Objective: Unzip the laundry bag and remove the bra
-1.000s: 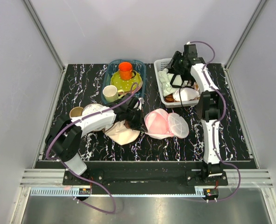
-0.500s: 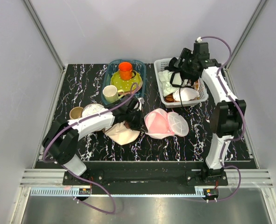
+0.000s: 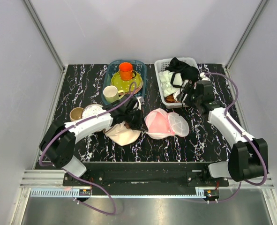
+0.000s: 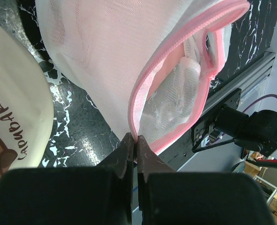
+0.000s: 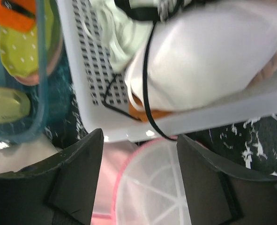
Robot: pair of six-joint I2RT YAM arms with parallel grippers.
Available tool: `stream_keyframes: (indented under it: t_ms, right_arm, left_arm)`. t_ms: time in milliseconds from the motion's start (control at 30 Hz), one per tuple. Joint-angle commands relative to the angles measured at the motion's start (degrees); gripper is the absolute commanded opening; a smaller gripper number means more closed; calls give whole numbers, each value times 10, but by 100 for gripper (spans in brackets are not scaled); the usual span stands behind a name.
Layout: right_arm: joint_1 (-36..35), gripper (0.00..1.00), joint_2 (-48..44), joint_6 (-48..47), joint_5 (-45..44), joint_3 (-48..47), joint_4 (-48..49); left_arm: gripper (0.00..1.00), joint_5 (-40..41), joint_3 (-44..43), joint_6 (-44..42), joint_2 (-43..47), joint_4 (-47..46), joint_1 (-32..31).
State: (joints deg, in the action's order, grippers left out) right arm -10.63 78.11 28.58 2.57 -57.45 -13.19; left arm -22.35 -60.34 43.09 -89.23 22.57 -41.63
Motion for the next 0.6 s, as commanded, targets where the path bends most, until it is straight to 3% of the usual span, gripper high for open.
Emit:
stream_keyframes:
  t_ms: [0, 200, 333, 567]
  right_arm:
    - [-10, 72, -23, 3, 12, 63, 69]
    - [-15, 70, 22, 14, -34, 23, 28]
    - [-18, 63, 41, 12, -40, 13, 40]
    - [-21, 39, 61, 19, -68, -2, 37]
  left_arm:
    - [0, -4, 1, -5, 15, -24, -2]
    - [0, -21, 4, -6, 3, -32, -2]
    - [0, -20, 14, -6, 9, -38, -2]
    - [0, -20, 3, -18, 6, -23, -2]
